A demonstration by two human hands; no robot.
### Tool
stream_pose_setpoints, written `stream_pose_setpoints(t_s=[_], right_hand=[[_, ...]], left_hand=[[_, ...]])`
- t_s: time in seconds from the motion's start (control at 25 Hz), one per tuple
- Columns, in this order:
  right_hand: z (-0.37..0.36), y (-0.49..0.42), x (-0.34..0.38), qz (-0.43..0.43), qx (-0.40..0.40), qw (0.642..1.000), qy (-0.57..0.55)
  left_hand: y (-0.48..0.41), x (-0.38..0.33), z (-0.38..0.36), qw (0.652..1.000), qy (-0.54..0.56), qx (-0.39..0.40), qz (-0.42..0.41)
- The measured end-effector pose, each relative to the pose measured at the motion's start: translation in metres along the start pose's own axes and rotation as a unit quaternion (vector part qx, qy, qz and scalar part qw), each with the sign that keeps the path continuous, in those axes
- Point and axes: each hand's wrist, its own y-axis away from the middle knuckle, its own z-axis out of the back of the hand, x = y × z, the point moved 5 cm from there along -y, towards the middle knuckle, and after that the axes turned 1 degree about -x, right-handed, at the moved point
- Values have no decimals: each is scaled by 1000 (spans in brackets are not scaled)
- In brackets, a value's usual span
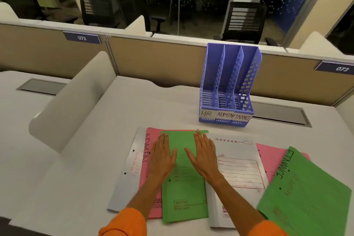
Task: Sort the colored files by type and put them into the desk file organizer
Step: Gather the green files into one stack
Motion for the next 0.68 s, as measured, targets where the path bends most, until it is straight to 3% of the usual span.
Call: stream_pose_setpoints(t_s=[0.2,0.4,0.52,0.68], right_hand=[[-26,18,8,-13,84,996,-37],[-53,36,11,-7,194,981,-12],[-56,39,9,-22,208,978,-19],[-51,34,9,-51,205,975,-67]], left_hand=[[13,20,-8,988,124,25,92],[19,30,-13,951,229,18,208],[20,32,-16,921,261,19,289],[17,32,-24,892,268,83,355]])
